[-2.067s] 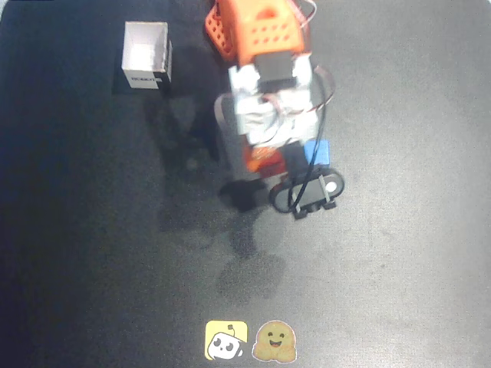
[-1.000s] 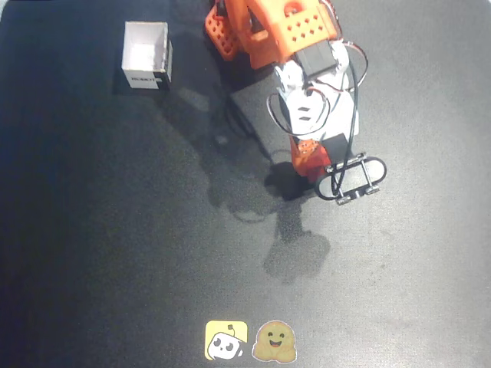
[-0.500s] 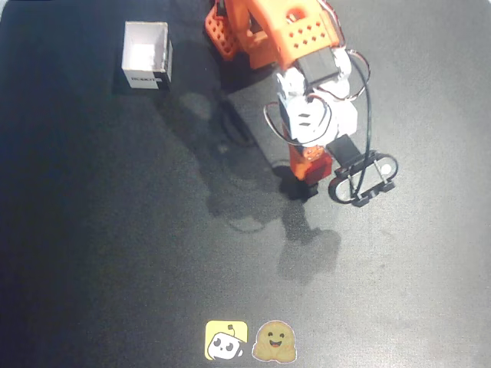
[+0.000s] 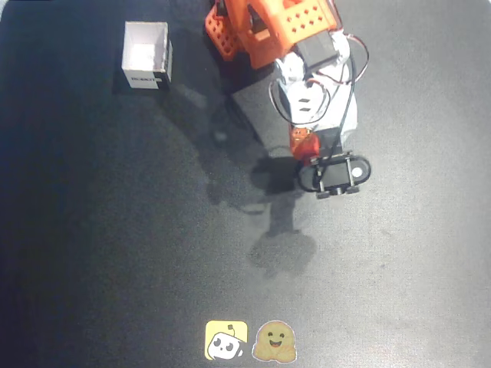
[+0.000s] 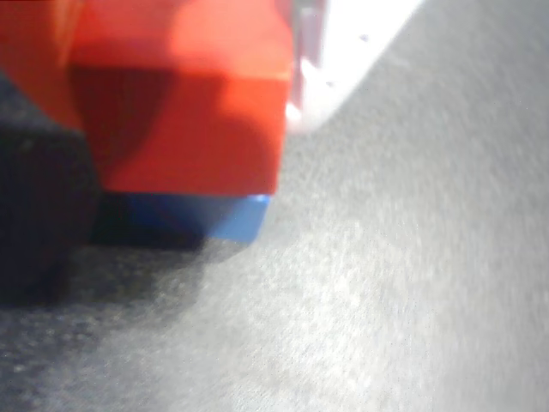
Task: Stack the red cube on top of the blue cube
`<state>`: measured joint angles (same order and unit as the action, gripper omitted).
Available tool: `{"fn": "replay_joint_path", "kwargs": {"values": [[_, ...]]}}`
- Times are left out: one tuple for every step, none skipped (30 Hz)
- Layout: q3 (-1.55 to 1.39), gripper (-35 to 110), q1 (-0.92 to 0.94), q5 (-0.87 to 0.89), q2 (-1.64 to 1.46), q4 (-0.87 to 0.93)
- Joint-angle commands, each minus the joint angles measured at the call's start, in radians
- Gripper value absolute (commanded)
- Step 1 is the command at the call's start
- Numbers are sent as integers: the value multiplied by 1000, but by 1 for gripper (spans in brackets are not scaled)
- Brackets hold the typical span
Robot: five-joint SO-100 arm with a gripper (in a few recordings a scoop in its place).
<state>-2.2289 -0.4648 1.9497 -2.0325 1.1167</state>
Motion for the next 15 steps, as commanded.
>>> {"fn": "replay_joint_path", "kwargs": {"values": [[2,0,3,28,-18,-20],[2,0,8,35,-14,-26],[2,0,11,38,-8,-31],[3,0,14,40,0,-40],[3,0,17,44,9,-44],[3,0,20,44,20,-54],[2,0,21,44,28,-64],[2,0,23,44,38,-71],[0,0,25,44,46,-80],[0,0,26,43,57,-86],[0,0,26,44,66,-91],[0,0,26,43,74,-95],[0,0,26,43,80,-98],[0,0,26,41,83,-101],[2,0,26,40,86,-103]]}}
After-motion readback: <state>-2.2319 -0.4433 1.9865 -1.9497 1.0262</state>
